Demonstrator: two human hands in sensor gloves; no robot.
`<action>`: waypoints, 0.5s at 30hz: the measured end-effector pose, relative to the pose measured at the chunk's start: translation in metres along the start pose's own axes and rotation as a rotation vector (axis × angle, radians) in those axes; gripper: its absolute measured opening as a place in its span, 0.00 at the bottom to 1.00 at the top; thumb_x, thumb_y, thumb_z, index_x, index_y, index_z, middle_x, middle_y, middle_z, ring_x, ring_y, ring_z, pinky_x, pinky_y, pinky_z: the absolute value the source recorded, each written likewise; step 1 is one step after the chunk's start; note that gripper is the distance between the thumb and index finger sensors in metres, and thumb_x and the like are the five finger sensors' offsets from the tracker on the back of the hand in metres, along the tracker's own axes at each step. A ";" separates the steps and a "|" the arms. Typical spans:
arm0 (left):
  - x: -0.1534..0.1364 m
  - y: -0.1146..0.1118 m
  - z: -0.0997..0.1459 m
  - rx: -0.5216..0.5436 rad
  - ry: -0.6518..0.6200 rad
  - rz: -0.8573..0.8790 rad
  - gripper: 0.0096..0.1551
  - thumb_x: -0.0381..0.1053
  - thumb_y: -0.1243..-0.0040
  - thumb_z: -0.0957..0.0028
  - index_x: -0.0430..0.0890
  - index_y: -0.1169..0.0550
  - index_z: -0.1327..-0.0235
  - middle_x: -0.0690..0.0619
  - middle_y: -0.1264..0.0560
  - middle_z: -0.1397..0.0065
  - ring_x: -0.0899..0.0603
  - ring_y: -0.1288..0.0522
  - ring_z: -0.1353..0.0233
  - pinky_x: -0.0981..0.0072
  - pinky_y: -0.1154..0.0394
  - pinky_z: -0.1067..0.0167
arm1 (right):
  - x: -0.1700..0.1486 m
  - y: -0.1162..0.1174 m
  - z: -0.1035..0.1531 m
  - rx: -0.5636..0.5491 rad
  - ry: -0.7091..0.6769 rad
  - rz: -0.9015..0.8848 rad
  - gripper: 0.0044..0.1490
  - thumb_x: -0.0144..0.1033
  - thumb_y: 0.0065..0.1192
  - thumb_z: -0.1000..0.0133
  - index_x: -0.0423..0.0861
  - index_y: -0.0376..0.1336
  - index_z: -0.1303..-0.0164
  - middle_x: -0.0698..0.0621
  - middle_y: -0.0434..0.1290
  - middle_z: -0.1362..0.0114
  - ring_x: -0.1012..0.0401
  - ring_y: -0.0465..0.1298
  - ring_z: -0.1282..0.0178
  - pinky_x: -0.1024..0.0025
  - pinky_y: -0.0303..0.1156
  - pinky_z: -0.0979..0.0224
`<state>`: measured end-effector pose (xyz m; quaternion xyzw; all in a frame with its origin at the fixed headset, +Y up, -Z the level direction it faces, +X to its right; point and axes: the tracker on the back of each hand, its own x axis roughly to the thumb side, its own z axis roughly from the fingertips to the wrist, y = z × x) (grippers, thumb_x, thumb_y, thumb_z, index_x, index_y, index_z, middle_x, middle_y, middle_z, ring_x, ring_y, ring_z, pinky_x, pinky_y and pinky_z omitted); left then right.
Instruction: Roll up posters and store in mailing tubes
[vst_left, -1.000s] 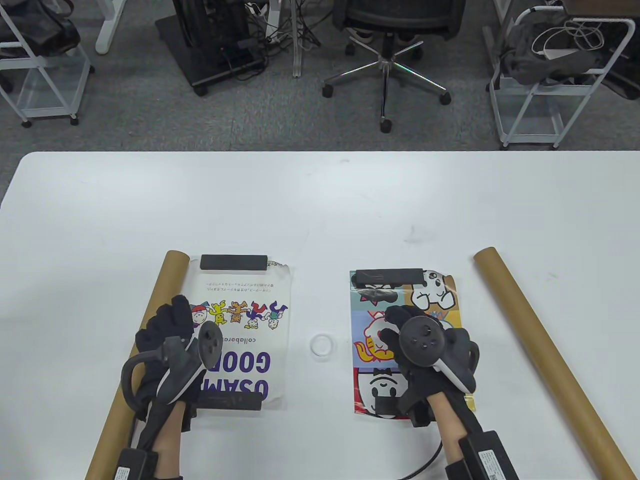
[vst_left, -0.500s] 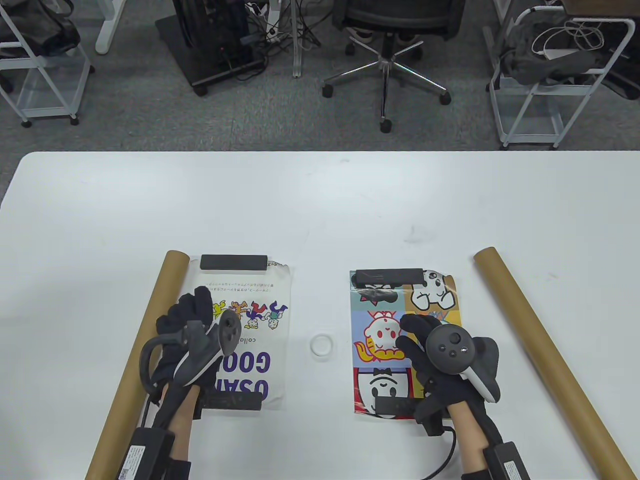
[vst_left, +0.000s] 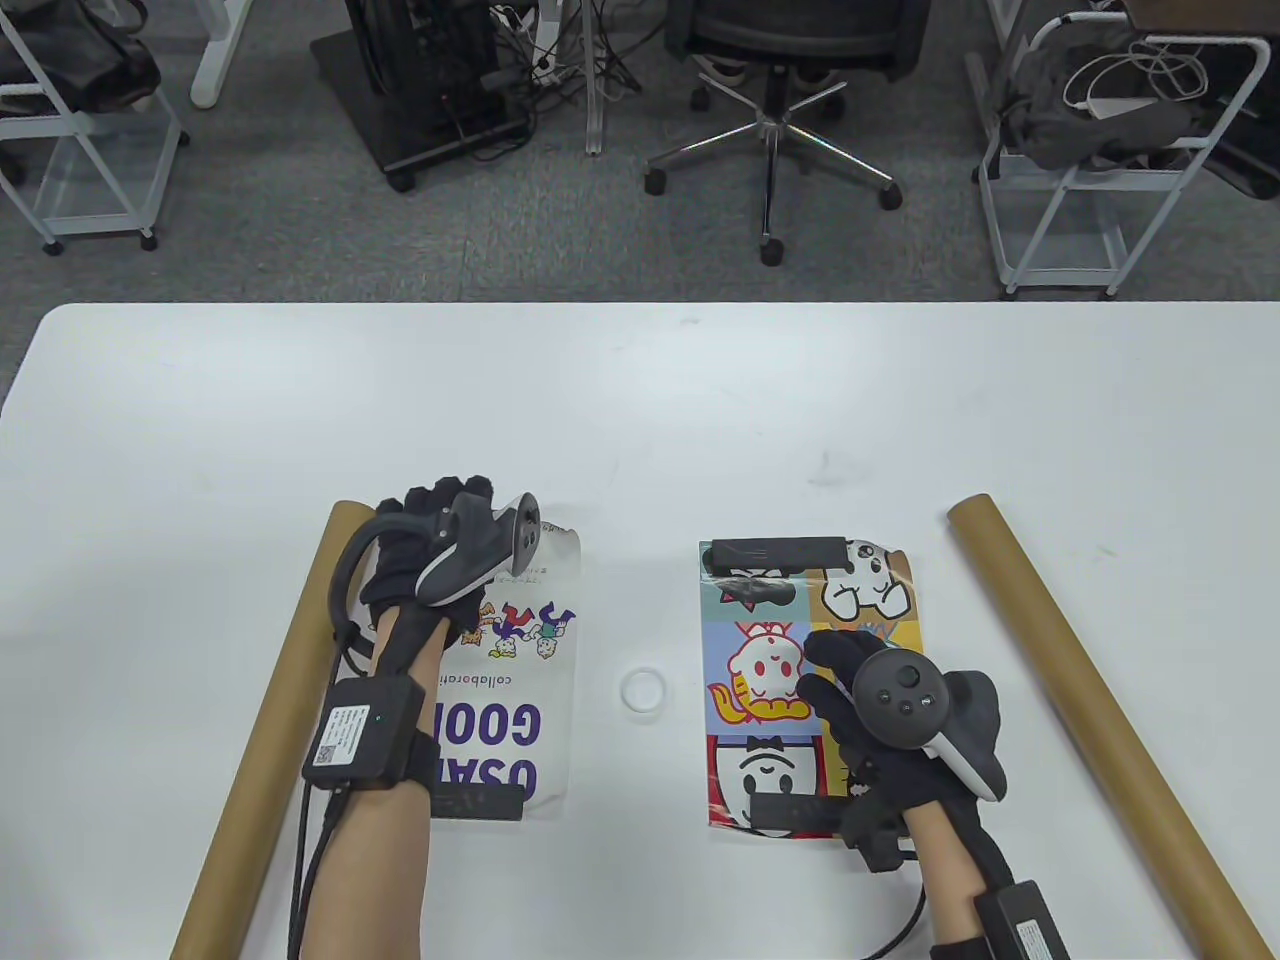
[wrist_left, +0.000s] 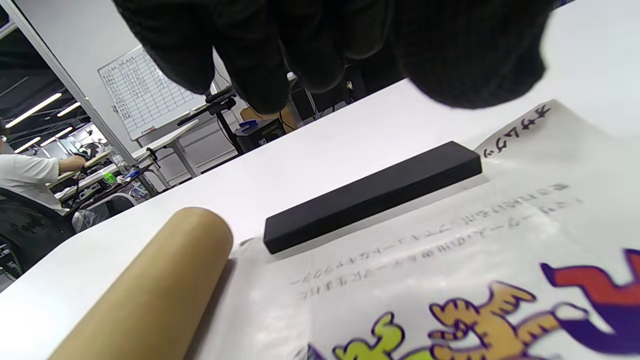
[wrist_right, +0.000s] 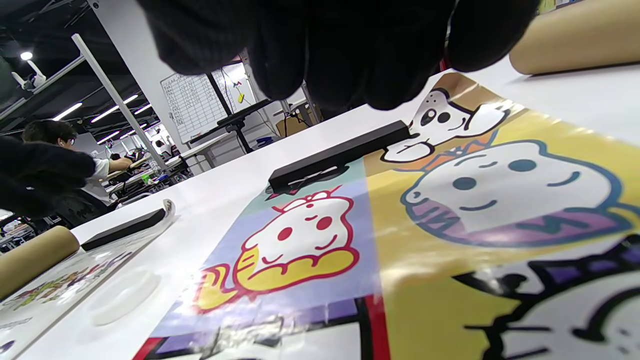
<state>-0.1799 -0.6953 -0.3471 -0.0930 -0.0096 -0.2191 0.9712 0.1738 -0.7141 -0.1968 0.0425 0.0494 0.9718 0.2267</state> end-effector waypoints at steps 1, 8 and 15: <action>0.003 -0.001 -0.007 -0.011 -0.005 -0.009 0.50 0.63 0.39 0.56 0.59 0.43 0.18 0.59 0.38 0.12 0.45 0.31 0.14 0.48 0.34 0.18 | 0.000 0.000 0.000 0.002 0.001 0.001 0.36 0.43 0.55 0.44 0.41 0.60 0.26 0.36 0.66 0.21 0.34 0.67 0.26 0.29 0.59 0.25; 0.017 -0.024 -0.048 -0.044 -0.057 -0.078 0.41 0.57 0.35 0.53 0.64 0.36 0.24 0.64 0.31 0.17 0.51 0.26 0.18 0.54 0.31 0.18 | 0.002 0.004 -0.001 0.019 -0.008 0.028 0.36 0.43 0.55 0.44 0.42 0.60 0.26 0.36 0.66 0.21 0.34 0.67 0.26 0.29 0.59 0.25; 0.013 -0.045 -0.057 -0.046 -0.054 -0.091 0.39 0.57 0.34 0.55 0.67 0.35 0.27 0.66 0.31 0.18 0.54 0.24 0.19 0.54 0.32 0.18 | 0.004 0.008 -0.004 0.042 -0.008 0.038 0.35 0.43 0.55 0.44 0.42 0.60 0.26 0.36 0.66 0.21 0.34 0.67 0.26 0.29 0.59 0.25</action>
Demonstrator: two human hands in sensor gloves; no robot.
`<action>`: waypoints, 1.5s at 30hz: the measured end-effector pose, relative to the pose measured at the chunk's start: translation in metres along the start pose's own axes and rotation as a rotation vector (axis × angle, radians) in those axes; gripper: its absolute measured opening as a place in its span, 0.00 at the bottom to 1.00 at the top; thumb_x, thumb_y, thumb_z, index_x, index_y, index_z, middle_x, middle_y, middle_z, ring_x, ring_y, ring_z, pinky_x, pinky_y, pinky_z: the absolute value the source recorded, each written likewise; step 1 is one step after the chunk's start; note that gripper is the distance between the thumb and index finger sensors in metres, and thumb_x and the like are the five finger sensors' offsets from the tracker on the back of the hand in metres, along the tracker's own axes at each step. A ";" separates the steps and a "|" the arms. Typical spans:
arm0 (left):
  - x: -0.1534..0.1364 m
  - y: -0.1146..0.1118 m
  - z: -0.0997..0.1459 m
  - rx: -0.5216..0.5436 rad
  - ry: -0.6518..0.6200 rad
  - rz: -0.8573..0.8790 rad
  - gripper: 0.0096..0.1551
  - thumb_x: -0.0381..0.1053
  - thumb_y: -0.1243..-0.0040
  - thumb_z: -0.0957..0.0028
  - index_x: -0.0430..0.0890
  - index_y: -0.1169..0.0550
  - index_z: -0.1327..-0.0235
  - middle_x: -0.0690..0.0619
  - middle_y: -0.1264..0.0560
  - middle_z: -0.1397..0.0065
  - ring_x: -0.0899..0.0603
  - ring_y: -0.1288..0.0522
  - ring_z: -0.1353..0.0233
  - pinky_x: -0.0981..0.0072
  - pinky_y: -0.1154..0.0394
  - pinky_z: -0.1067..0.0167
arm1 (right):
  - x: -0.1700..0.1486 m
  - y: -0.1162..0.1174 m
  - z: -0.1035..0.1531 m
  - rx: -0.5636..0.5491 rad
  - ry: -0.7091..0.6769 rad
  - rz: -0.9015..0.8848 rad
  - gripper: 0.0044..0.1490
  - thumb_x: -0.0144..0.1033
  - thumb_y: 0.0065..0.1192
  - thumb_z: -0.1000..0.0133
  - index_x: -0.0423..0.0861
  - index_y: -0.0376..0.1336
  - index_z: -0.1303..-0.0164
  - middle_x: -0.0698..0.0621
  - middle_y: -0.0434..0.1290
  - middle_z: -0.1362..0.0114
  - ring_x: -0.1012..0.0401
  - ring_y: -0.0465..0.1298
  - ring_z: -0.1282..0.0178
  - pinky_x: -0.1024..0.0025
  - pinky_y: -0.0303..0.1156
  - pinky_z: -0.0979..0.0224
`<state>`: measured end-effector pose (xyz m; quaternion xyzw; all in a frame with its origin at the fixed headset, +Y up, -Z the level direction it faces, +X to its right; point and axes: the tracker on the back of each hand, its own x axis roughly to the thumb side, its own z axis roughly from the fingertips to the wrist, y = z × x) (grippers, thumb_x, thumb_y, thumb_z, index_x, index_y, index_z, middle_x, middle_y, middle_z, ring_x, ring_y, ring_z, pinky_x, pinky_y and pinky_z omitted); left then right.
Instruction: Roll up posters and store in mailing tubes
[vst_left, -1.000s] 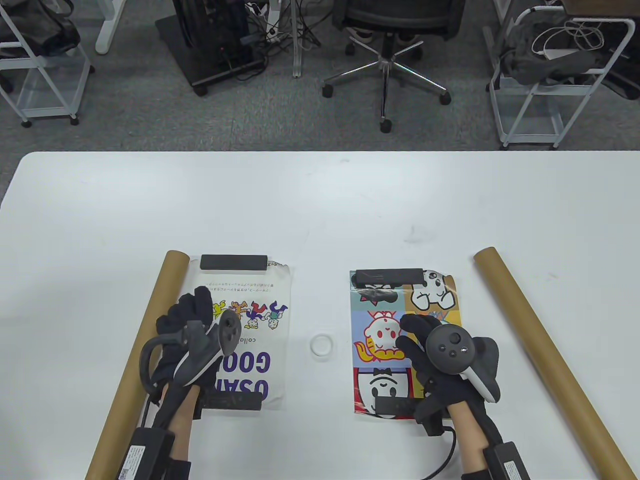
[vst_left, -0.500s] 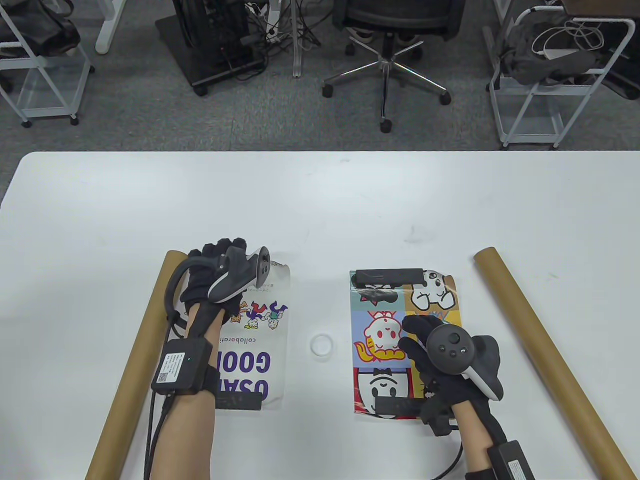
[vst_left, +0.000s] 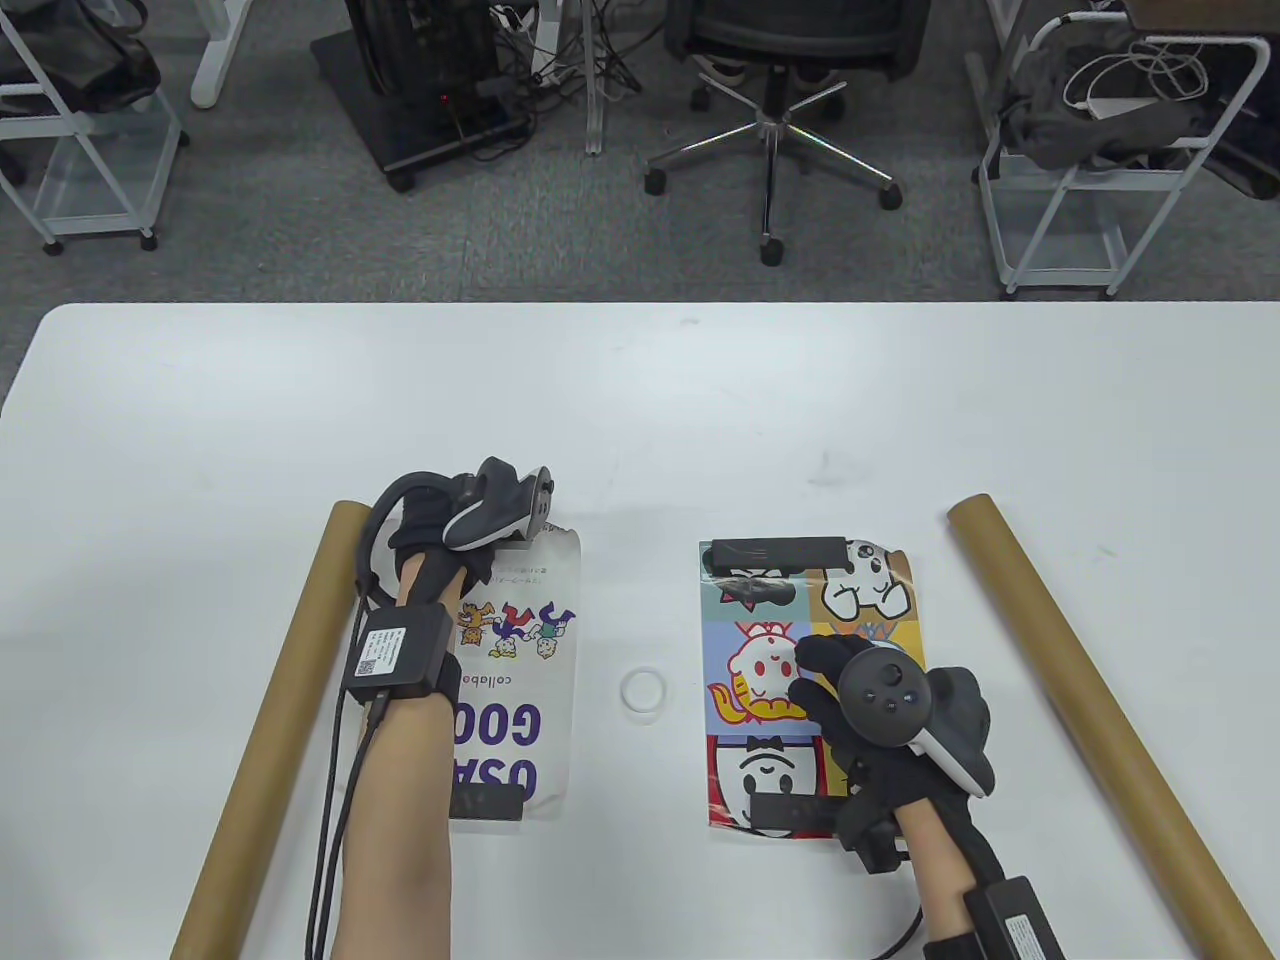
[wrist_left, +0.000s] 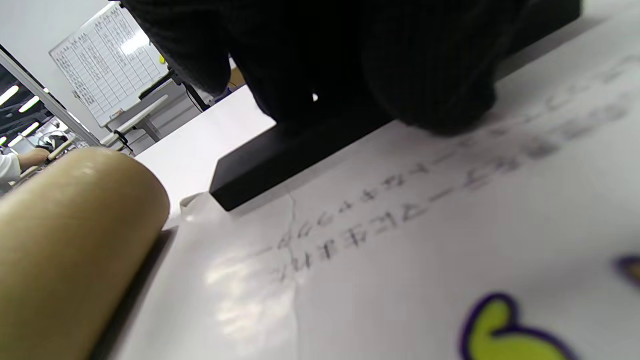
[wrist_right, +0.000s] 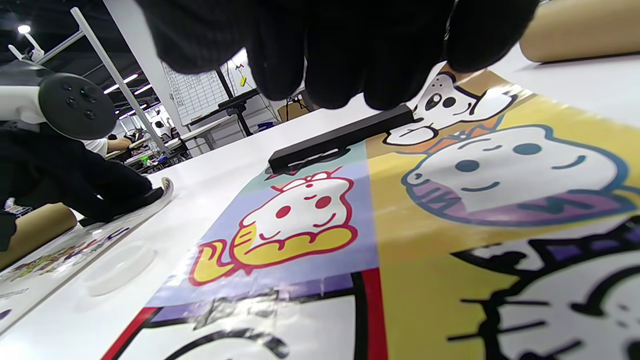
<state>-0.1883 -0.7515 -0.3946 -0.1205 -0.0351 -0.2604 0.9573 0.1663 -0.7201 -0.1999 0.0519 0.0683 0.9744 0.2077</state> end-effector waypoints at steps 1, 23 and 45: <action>-0.001 -0.001 -0.001 0.026 -0.006 0.006 0.38 0.57 0.34 0.55 0.68 0.33 0.29 0.66 0.30 0.20 0.54 0.23 0.21 0.54 0.31 0.18 | 0.000 0.000 0.000 0.002 -0.001 -0.003 0.35 0.43 0.55 0.44 0.42 0.60 0.26 0.36 0.66 0.21 0.34 0.67 0.26 0.29 0.59 0.25; -0.010 0.033 0.025 0.207 -0.024 -0.103 0.40 0.51 0.42 0.56 0.66 0.37 0.25 0.63 0.30 0.21 0.52 0.23 0.22 0.51 0.31 0.19 | 0.004 0.004 -0.001 0.009 -0.016 0.007 0.35 0.43 0.55 0.43 0.42 0.60 0.26 0.36 0.66 0.21 0.34 0.67 0.26 0.29 0.59 0.25; 0.019 0.014 0.038 0.124 -0.090 -0.151 0.37 0.56 0.40 0.56 0.67 0.35 0.29 0.67 0.28 0.23 0.56 0.21 0.24 0.54 0.29 0.20 | 0.004 0.004 -0.001 0.019 -0.019 0.001 0.35 0.43 0.55 0.43 0.42 0.60 0.26 0.36 0.66 0.22 0.34 0.67 0.26 0.28 0.59 0.25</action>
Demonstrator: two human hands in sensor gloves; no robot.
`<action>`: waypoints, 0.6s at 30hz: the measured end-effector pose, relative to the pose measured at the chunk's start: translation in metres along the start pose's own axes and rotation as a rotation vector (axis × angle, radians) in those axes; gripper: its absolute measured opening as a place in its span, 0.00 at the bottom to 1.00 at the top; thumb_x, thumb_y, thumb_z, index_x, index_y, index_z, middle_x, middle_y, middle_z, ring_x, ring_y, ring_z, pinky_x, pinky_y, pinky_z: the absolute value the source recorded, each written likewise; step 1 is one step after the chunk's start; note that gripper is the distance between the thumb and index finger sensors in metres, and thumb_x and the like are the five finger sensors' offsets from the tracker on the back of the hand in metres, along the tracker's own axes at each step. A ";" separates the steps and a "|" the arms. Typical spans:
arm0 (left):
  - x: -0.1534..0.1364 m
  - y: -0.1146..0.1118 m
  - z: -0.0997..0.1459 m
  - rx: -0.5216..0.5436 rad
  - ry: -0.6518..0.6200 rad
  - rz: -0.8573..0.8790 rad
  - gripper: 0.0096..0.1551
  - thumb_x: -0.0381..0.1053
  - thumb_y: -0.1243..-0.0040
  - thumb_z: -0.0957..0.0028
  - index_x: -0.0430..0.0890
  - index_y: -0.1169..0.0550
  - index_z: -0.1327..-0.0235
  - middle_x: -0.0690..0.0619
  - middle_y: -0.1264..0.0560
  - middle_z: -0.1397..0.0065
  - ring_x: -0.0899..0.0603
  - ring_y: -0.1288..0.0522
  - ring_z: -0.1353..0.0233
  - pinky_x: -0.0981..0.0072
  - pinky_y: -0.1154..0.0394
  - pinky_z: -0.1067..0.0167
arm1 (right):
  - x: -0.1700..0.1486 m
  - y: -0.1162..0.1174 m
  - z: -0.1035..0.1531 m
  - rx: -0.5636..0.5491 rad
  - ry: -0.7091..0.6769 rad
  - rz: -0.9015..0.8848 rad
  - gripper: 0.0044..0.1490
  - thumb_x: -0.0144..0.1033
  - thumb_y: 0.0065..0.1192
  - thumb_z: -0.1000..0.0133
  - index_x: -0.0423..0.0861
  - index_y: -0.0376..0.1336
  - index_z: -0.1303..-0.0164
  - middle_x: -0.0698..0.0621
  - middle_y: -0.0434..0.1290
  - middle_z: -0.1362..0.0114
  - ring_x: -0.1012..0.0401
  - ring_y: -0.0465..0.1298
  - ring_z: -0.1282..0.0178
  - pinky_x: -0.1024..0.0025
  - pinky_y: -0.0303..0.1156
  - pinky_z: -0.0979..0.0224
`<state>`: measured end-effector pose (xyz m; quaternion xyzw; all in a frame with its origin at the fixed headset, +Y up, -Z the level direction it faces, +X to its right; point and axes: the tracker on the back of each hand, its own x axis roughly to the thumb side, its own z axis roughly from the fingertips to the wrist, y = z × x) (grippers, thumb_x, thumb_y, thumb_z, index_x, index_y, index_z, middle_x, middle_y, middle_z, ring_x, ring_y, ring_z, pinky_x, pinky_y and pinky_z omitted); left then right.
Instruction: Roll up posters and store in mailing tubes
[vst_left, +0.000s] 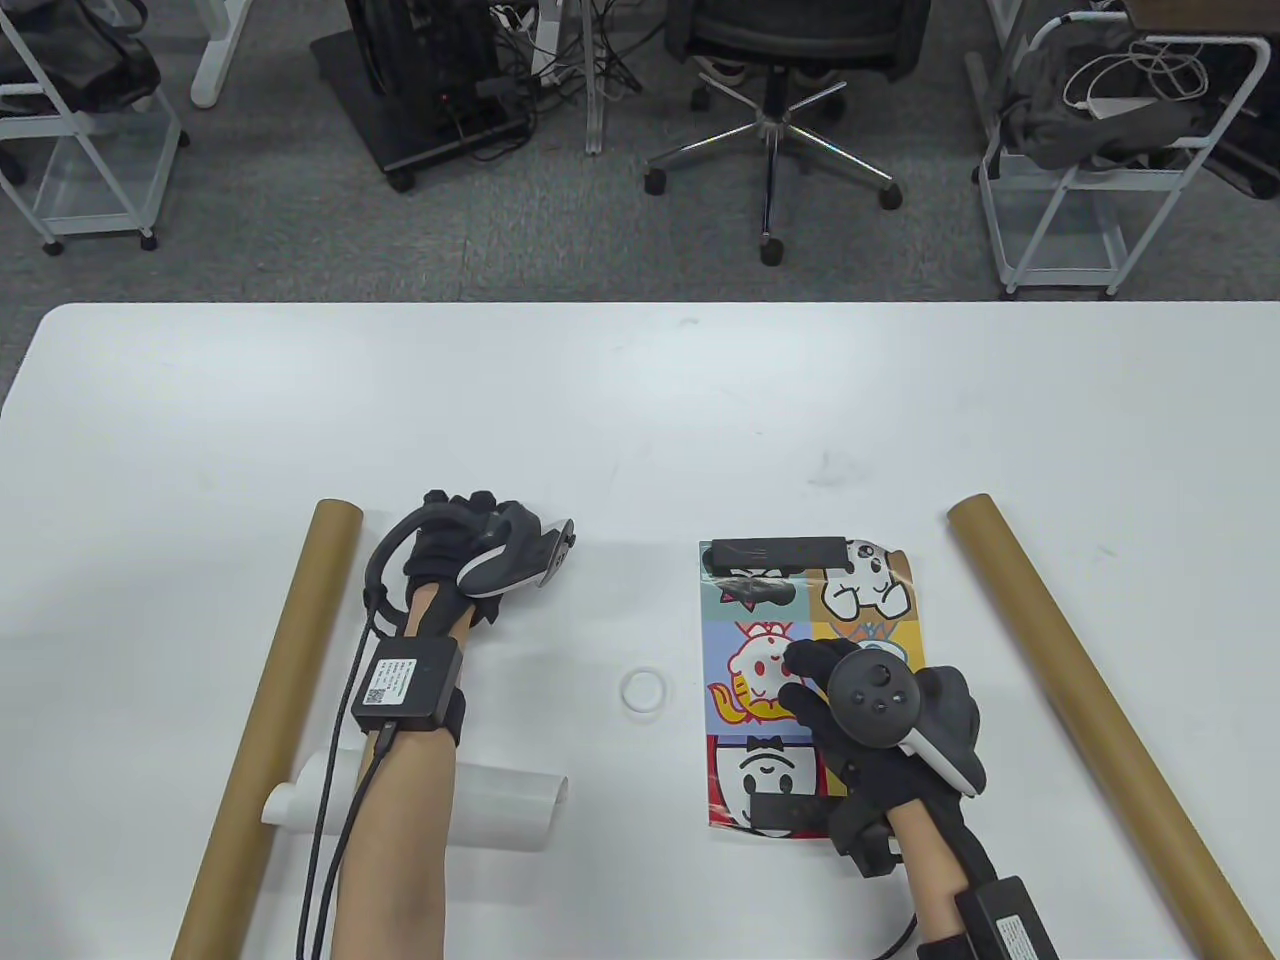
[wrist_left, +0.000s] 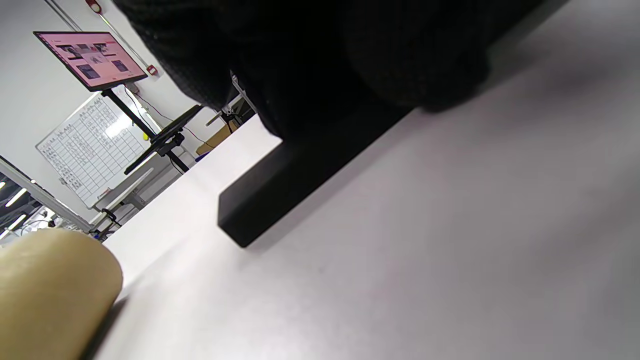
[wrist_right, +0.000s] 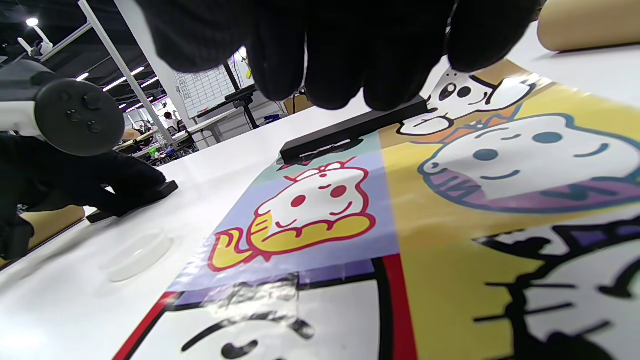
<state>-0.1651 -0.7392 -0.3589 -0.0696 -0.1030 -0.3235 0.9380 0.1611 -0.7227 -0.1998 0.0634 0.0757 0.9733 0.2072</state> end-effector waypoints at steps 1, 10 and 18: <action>-0.003 0.004 0.002 0.005 0.003 0.005 0.38 0.57 0.40 0.56 0.66 0.36 0.28 0.65 0.29 0.22 0.55 0.21 0.23 0.54 0.29 0.20 | 0.000 0.000 0.000 0.000 0.000 0.000 0.35 0.43 0.55 0.43 0.42 0.60 0.27 0.36 0.66 0.22 0.34 0.67 0.26 0.29 0.59 0.25; -0.044 0.064 0.061 0.070 0.013 0.188 0.40 0.61 0.44 0.53 0.60 0.35 0.22 0.58 0.28 0.20 0.47 0.22 0.23 0.48 0.29 0.21 | 0.004 -0.001 0.001 -0.008 -0.022 -0.003 0.35 0.43 0.55 0.43 0.42 0.60 0.26 0.36 0.66 0.22 0.34 0.67 0.26 0.28 0.58 0.25; -0.037 0.085 0.134 0.013 -0.118 0.274 0.37 0.63 0.48 0.51 0.59 0.30 0.24 0.56 0.24 0.23 0.46 0.19 0.26 0.46 0.29 0.22 | 0.009 0.000 0.003 -0.008 -0.039 0.012 0.35 0.43 0.55 0.43 0.42 0.60 0.27 0.36 0.66 0.22 0.34 0.67 0.26 0.29 0.59 0.26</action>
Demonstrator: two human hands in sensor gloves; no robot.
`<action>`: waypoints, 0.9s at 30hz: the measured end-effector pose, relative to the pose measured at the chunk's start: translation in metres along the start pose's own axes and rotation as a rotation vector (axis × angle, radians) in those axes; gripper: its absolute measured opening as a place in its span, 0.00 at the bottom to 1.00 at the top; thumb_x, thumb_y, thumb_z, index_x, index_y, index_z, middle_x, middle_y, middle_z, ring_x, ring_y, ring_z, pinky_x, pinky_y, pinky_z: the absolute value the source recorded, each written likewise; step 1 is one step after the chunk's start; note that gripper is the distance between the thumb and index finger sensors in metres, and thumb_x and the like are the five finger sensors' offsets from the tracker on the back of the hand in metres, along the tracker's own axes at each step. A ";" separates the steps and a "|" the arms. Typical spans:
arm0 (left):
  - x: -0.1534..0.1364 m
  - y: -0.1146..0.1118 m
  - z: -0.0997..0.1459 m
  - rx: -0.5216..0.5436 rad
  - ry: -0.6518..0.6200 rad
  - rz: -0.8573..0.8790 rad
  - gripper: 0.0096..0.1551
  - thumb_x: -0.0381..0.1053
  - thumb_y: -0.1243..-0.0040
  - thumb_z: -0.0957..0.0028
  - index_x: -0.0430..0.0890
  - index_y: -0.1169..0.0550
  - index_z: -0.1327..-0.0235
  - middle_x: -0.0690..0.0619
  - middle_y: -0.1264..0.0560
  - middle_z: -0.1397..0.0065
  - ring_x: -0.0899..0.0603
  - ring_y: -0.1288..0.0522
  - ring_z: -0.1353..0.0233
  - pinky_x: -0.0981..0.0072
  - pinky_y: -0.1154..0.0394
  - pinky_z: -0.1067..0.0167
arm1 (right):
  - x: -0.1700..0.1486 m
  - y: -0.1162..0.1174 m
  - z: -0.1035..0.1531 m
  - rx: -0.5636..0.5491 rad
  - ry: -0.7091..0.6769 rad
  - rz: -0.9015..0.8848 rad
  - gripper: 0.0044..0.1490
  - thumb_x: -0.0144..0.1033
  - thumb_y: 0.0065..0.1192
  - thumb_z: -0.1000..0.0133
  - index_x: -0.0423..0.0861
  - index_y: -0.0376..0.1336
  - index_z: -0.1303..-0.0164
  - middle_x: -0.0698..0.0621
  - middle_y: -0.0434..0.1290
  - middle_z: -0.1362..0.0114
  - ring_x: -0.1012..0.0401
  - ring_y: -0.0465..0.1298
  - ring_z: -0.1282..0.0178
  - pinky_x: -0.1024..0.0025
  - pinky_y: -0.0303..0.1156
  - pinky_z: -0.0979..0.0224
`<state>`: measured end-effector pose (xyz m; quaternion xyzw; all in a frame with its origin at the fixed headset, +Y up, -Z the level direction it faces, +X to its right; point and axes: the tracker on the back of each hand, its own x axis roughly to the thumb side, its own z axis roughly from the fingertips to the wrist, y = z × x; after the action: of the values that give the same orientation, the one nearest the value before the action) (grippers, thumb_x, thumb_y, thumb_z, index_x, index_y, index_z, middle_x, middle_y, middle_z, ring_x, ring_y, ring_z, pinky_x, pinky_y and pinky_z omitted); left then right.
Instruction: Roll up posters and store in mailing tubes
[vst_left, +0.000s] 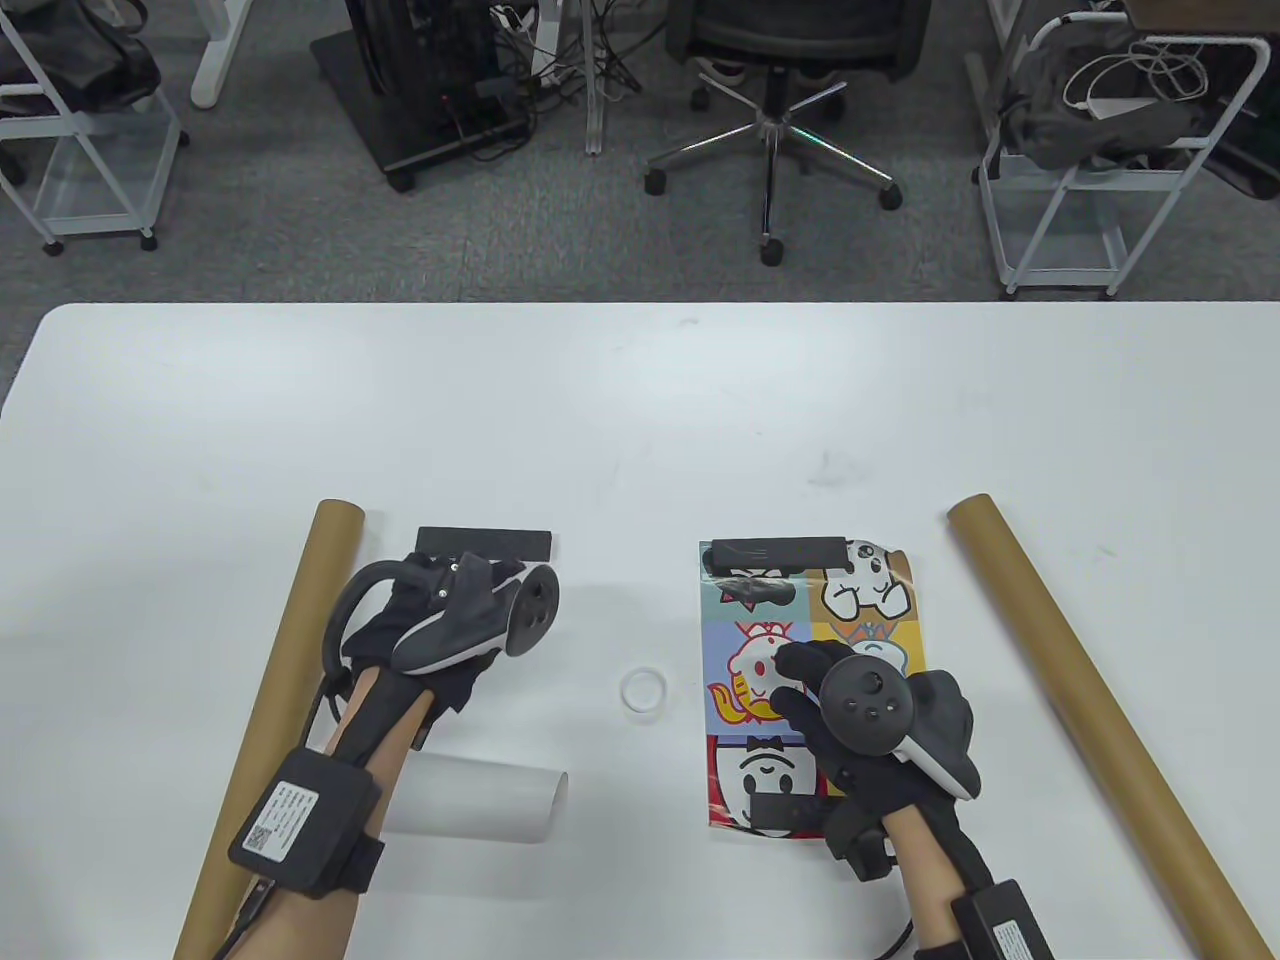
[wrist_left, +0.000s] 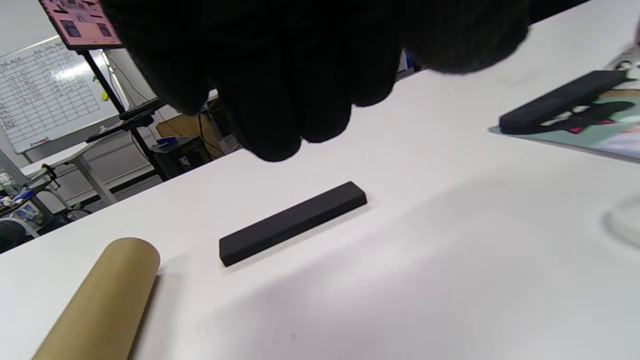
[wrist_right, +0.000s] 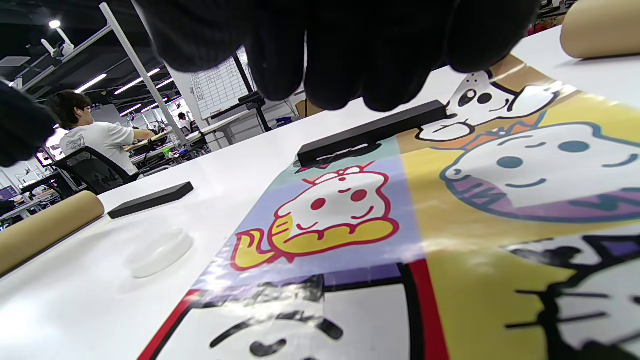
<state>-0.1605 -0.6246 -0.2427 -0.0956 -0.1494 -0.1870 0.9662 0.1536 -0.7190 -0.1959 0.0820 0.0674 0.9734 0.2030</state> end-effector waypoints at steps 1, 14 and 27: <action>0.003 0.001 0.011 0.012 -0.015 -0.016 0.37 0.63 0.48 0.51 0.59 0.30 0.24 0.56 0.23 0.22 0.46 0.19 0.26 0.46 0.29 0.22 | 0.001 0.000 0.000 -0.001 -0.003 -0.002 0.35 0.43 0.55 0.43 0.42 0.60 0.27 0.36 0.66 0.22 0.34 0.67 0.26 0.29 0.59 0.26; 0.015 -0.032 0.088 -0.120 -0.173 0.056 0.35 0.62 0.49 0.49 0.56 0.25 0.26 0.54 0.20 0.26 0.45 0.16 0.30 0.47 0.26 0.24 | 0.000 0.002 0.001 0.009 0.004 0.003 0.35 0.43 0.55 0.43 0.42 0.61 0.27 0.36 0.67 0.22 0.34 0.68 0.26 0.29 0.59 0.26; 0.030 -0.084 0.081 -0.509 -0.320 0.128 0.31 0.64 0.52 0.46 0.55 0.16 0.38 0.56 0.12 0.36 0.47 0.11 0.38 0.52 0.23 0.26 | -0.001 0.002 0.001 0.020 0.018 0.001 0.34 0.43 0.55 0.43 0.42 0.61 0.27 0.36 0.67 0.22 0.35 0.68 0.27 0.29 0.59 0.26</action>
<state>-0.1874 -0.6918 -0.1458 -0.3722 -0.2419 -0.1396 0.8851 0.1542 -0.7214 -0.1952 0.0752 0.0788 0.9735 0.2009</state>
